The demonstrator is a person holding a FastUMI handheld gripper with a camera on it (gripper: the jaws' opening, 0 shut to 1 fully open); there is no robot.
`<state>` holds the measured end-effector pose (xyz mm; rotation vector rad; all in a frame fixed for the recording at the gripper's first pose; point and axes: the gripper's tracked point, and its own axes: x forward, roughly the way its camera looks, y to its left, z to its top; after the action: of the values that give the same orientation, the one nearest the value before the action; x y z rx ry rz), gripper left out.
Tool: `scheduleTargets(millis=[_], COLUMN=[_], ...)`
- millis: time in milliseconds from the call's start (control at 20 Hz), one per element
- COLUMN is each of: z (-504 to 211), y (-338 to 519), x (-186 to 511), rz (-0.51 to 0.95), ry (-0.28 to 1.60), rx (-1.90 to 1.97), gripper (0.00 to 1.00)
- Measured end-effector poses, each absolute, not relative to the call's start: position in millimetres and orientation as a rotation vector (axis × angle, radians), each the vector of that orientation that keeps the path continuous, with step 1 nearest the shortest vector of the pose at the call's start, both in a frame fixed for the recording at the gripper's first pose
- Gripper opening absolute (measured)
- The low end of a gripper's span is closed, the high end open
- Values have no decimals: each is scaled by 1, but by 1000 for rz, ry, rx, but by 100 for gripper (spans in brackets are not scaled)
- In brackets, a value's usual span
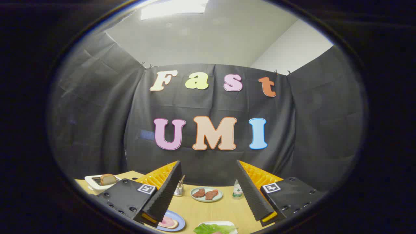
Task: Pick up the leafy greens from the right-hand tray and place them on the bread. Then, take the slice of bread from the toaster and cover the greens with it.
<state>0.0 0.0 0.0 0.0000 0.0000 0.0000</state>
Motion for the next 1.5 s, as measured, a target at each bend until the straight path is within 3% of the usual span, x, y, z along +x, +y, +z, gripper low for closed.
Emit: scheduleTargets(millis=[800,1500], z=[-8,-94], y=[-26,-45], x=[-5,5], rz=[43,373], ry=[28,313], rx=[-13,-95], gripper=[100,100])
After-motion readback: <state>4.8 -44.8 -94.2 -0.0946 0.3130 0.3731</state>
